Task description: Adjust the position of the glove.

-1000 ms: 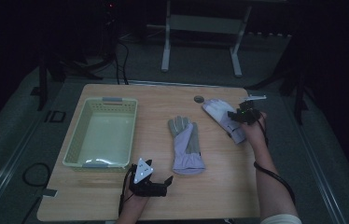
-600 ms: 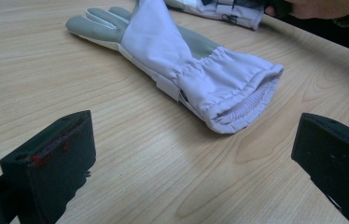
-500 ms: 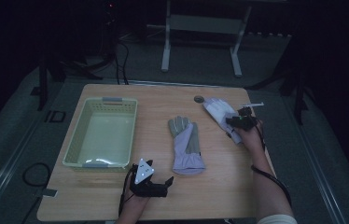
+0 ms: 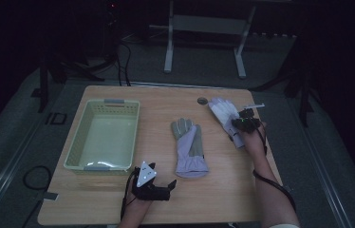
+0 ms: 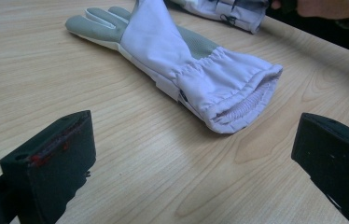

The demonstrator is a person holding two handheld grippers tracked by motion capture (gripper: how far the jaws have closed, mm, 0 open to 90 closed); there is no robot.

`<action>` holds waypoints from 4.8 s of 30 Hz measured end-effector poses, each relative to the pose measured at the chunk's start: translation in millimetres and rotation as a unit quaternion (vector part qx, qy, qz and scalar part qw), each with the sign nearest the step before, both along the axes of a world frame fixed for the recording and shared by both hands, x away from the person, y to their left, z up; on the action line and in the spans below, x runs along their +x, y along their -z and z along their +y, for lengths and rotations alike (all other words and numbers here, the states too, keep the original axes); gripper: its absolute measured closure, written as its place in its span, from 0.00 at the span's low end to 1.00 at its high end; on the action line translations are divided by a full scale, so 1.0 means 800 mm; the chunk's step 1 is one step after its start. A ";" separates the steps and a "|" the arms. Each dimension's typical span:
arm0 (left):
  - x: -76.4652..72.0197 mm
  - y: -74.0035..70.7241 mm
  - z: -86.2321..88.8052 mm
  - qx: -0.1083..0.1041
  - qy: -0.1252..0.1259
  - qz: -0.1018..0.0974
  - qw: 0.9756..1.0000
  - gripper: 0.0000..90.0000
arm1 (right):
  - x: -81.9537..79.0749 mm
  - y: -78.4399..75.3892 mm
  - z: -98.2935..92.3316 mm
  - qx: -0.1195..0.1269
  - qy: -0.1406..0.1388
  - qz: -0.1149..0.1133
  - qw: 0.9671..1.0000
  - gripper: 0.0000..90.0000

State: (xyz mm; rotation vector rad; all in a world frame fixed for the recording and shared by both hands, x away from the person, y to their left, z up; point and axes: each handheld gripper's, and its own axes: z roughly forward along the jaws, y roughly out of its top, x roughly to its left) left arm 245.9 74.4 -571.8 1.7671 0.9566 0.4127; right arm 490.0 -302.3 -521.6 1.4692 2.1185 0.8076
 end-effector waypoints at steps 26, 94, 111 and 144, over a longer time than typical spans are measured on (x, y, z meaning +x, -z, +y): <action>-0.004 -0.001 -0.004 0.018 0.001 -0.015 1.000 0.00 | -0.178 -0.094 0.010 0.063 0.120 -0.055 0.989 0.88; -0.004 -0.001 0.000 0.001 0.006 -0.016 1.000 0.00 | -0.141 -0.019 -0.012 0.053 -0.010 0.030 0.998 0.88; -0.004 -0.001 0.000 0.002 0.004 -0.017 1.000 0.00 | -0.164 -0.136 0.038 0.097 -0.029 -0.016 0.995 0.88; -0.006 -0.001 0.000 0.004 0.000 -0.024 1.000 0.00 | -0.157 -0.050 0.211 0.051 -0.033 0.046 0.997 0.87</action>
